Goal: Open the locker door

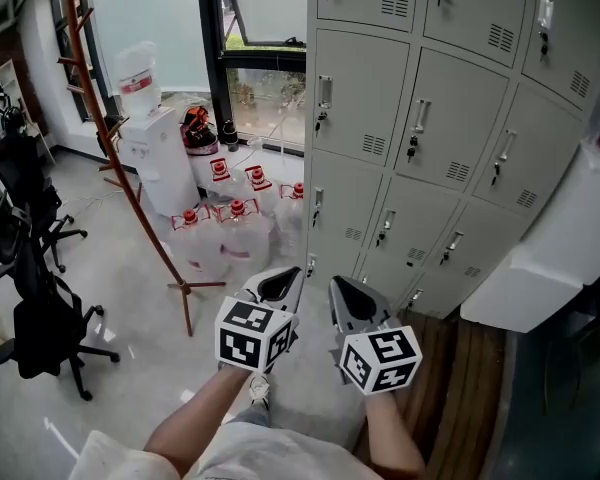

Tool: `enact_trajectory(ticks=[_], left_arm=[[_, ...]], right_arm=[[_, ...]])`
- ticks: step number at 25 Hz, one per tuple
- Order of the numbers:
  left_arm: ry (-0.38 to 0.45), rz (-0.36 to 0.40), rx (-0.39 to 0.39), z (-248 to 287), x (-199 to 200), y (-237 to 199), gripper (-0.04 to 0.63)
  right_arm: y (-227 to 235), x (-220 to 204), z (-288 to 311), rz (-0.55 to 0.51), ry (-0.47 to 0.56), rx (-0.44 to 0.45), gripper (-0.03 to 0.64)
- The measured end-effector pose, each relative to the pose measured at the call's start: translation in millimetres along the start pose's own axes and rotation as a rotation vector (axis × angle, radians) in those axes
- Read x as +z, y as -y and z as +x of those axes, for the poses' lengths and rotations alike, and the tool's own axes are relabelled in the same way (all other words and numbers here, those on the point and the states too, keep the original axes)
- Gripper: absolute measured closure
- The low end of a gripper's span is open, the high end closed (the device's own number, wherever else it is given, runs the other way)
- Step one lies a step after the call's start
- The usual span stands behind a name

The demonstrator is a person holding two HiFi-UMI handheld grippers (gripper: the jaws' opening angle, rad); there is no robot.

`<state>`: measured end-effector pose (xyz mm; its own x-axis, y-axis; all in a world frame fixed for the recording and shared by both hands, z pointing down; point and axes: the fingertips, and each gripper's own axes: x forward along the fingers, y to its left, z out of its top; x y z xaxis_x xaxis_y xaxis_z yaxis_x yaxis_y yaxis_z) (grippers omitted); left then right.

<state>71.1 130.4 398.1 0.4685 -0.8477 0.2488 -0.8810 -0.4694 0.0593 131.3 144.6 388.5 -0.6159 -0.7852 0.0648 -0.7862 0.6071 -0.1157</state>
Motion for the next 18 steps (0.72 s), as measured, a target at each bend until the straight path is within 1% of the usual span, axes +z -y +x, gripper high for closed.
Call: enact_trajectory(ticks=[7,13,18], left_arm=[[0.001,-0.012,-0.016,32,4,-36,0.589],[0.002,-0.016,-0.043,68,18,-85,0.589],[0.007,-0.014,-0.08,98,34,-123,0.589]], right_arm=[[13,4,45,-0.012,-0.005,-0.009,0.618],[23,11,104,-0.018,-0.012,-0.031,0.618],[37,21,152,-0.021,-0.015,-0.065,0.618]])
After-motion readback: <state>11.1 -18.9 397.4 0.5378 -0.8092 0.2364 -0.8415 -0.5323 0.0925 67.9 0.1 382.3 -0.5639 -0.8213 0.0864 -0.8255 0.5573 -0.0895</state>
